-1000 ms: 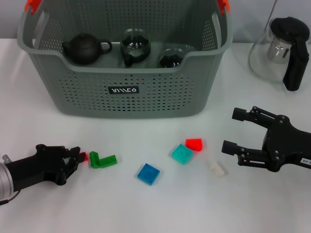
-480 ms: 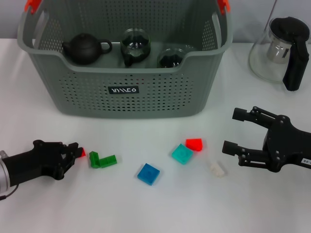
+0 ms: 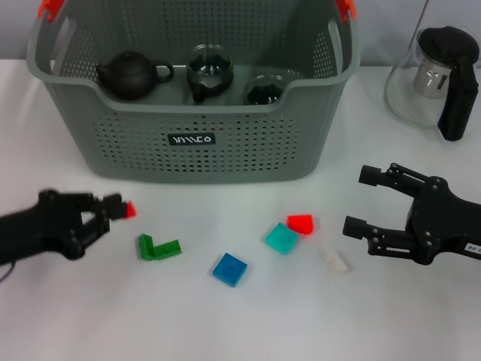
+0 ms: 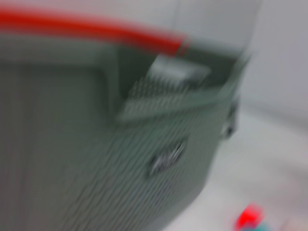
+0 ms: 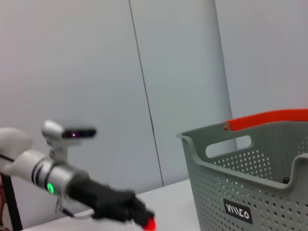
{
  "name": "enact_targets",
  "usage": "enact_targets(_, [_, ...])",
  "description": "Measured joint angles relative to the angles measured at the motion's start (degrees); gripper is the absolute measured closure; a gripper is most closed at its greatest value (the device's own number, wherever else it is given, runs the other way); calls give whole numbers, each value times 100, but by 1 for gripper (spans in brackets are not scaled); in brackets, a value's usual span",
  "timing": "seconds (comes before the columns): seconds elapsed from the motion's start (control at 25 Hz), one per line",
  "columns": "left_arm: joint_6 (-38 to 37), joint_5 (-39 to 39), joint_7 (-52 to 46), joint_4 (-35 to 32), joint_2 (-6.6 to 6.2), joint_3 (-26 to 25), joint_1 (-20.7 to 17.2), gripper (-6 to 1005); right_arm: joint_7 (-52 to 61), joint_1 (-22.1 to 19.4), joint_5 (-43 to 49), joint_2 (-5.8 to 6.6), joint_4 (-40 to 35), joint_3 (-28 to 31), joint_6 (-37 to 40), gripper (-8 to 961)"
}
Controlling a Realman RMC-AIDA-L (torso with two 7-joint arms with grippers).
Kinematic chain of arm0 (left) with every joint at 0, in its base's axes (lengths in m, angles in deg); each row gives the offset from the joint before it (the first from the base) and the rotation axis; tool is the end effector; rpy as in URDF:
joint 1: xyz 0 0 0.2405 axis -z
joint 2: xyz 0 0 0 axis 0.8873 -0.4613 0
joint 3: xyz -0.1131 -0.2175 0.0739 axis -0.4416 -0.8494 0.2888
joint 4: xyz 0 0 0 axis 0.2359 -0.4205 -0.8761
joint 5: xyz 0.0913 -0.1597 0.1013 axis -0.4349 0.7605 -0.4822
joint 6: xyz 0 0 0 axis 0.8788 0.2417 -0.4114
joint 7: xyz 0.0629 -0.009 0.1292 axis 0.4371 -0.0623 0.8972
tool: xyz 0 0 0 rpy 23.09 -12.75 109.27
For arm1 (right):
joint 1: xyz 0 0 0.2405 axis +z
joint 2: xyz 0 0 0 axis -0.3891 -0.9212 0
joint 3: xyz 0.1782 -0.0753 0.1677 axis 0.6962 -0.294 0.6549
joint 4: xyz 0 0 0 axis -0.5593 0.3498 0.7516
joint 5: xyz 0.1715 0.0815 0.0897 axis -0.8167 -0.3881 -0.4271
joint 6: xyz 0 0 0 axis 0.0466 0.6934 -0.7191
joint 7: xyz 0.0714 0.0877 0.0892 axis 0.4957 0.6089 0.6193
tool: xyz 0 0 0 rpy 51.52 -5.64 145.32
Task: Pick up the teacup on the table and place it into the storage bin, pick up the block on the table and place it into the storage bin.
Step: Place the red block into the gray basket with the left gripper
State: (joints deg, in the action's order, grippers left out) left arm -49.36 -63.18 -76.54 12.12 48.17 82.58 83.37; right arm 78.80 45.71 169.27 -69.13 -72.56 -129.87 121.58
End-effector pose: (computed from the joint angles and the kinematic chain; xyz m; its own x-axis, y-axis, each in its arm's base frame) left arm -0.3308 0.2651 0.0290 0.7512 0.3268 0.5735 0.5612 -0.7736 -0.2942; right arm 0.2721 0.2827 -0.0062 0.7118 -0.1752 -0.6802 -0.3648 -0.9198 -0.1448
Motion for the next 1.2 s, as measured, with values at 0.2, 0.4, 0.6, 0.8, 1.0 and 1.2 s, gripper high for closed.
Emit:
enact_targets(0.2, [-1176, 282, -859, -242, -218, -372, 553, 883, 0, 32, 0, 0, 0, -22, -5, 7])
enact_targets(0.4, [-1397, 626, -1886, -642, -289, -339, 1292, 881, 0, 13, 0, -10, 0, -14, -4, 7])
enact_targets(0.6, [-488, 679, -2659, -840, -333, -3, 2115, 879, 0, 0, 0, -25, 9, -29, -5, 7])
enact_targets(0.8, [1135, 597, -2813, -857, -299, 1243, 2508, 877, 0, 24, 0, -38, 9, -43, 2, 6])
enact_targets(1.0, [2876, 536, -3004, -864, -52, 2578, 2427, 876, 2, 31, 0, -42, 9, -30, 12, 6])
enact_targets(1.2, [3909, 405, -3264, -977, 154, 3246, 2245, 874, 37, 39, -11, -34, 9, -11, 26, 6])
